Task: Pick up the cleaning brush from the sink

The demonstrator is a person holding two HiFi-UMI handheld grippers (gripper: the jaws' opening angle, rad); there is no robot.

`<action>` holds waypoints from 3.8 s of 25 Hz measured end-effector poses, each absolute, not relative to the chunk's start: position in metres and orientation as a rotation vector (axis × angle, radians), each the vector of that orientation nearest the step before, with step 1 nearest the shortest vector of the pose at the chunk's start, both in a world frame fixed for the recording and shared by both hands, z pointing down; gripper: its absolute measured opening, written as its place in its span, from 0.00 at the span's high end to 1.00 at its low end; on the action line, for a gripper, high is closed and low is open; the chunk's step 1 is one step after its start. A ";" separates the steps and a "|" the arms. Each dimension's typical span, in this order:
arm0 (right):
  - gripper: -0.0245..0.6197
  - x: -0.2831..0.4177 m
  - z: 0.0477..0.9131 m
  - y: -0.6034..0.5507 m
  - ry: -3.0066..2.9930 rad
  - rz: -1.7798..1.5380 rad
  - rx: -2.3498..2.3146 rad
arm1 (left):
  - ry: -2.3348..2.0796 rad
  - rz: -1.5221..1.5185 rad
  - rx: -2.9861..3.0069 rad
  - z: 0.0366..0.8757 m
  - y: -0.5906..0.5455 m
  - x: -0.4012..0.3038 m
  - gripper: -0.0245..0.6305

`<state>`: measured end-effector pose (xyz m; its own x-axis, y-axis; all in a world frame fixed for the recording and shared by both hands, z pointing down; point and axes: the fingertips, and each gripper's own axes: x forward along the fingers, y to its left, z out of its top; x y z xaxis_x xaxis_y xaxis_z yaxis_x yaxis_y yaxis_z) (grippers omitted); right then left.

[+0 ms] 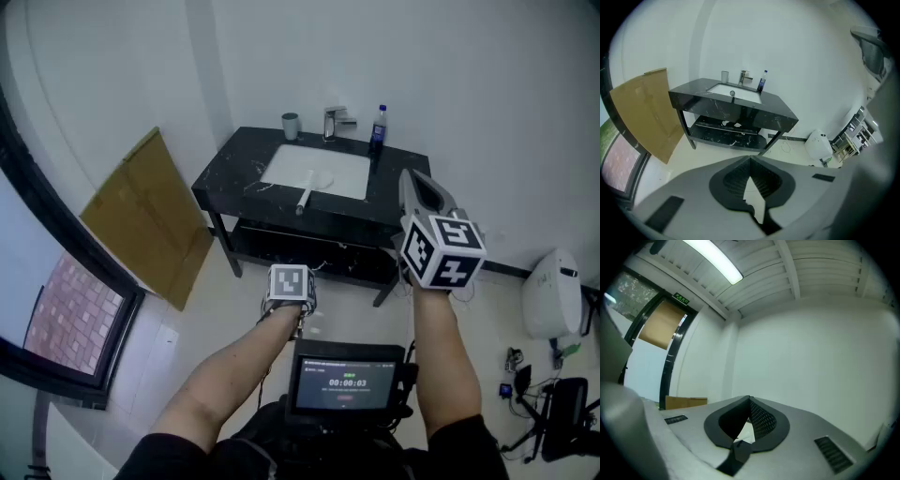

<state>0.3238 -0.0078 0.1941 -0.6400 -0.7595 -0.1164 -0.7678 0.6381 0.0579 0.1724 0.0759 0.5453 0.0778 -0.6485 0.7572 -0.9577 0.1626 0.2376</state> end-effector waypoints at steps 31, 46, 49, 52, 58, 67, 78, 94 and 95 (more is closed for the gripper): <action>0.96 0.031 0.178 -0.111 2.832 0.180 -1.299 | -1.665 0.351 1.729 0.476 -0.005 -0.093 0.96; 0.96 -0.078 0.237 -0.336 2.919 0.089 -1.437 | -1.740 0.120 2.042 0.354 -0.260 -0.246 0.96; 0.96 -0.092 0.264 -0.370 2.928 0.001 -1.512 | -1.735 0.181 2.078 0.357 -0.295 -0.274 0.96; 0.96 -0.116 0.280 -0.393 2.923 -0.052 -1.537 | -1.691 0.187 2.150 0.360 -0.328 -0.305 0.96; 0.96 -0.136 0.344 -0.451 2.876 -0.235 -1.787 | -1.547 0.248 2.329 0.385 -0.407 -0.351 0.96; 0.96 -0.132 0.487 -0.504 2.992 -0.704 -1.984 | -1.489 0.202 2.296 0.437 -0.472 -0.381 0.91; 0.64 -0.130 0.617 -0.520 3.177 -1.324 -1.904 | -1.543 0.347 2.175 0.497 -0.504 -0.381 0.84; 0.84 -0.100 0.685 -0.525 3.205 -1.687 -2.043 | -1.503 0.313 2.079 0.528 -0.491 -0.373 0.84; 0.85 -0.099 0.684 -0.525 3.197 -1.675 -2.062 | -1.502 0.315 2.079 0.527 -0.489 -0.373 0.84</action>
